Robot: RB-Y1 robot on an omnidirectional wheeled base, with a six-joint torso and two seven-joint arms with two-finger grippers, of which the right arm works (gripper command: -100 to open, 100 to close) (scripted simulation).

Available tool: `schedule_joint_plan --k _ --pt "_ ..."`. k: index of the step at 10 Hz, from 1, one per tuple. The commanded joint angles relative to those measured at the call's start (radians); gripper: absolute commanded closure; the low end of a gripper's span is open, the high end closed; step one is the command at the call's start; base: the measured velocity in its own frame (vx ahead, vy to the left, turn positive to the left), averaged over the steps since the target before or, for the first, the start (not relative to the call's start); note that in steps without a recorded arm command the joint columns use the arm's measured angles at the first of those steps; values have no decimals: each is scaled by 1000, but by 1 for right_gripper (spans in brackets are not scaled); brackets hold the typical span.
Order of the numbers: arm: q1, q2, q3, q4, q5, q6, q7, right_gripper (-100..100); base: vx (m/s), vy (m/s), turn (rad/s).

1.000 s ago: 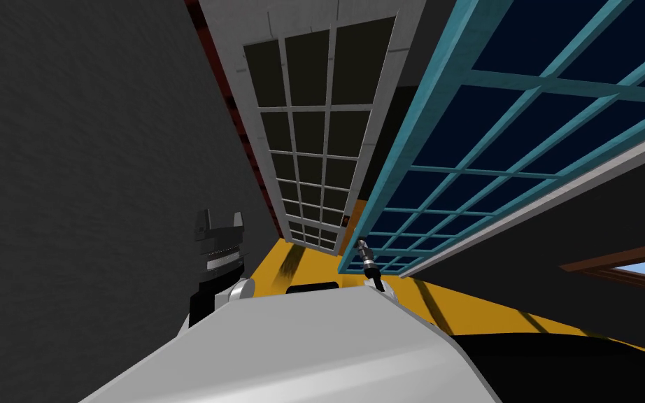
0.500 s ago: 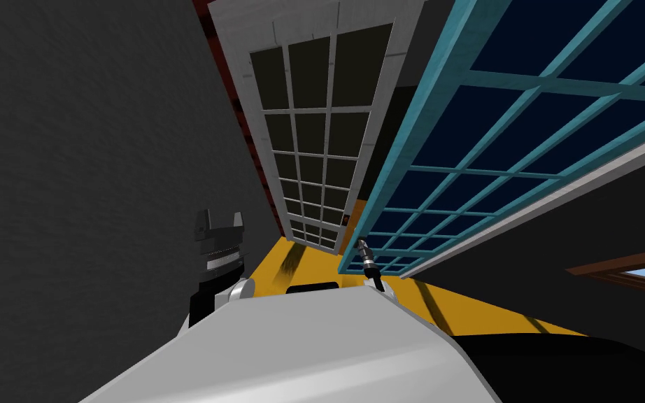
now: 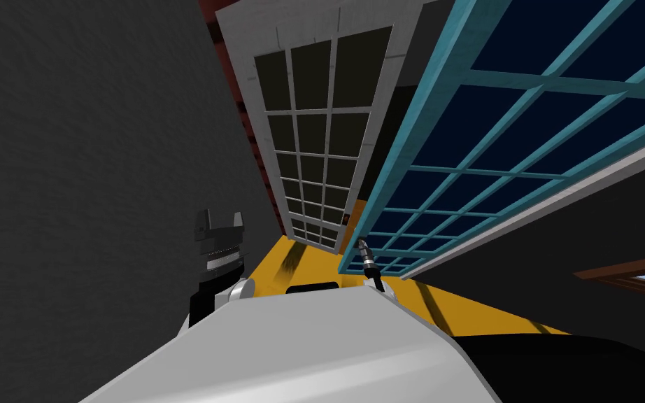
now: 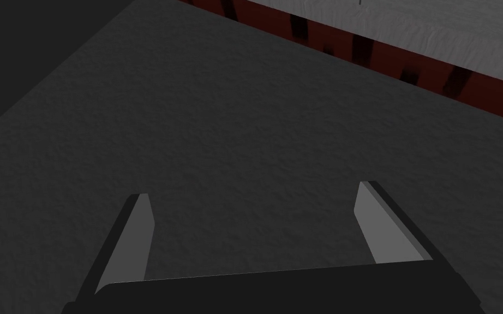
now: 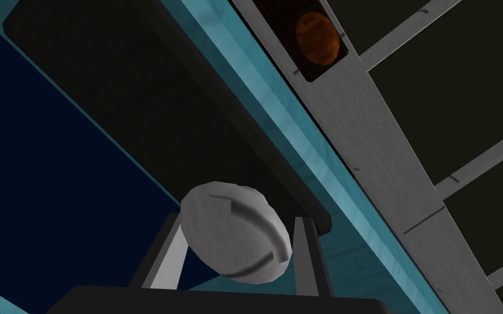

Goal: Pull the door open

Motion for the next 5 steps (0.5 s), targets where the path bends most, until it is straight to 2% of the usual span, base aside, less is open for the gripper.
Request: schedule_joint_plan --k 1,5 --pt "-2 4 9 4 -7 -2 -29 100 -29 -13 22" --pt "2 2 35 -7 -53 -2 -142 100 -30 -18 45"
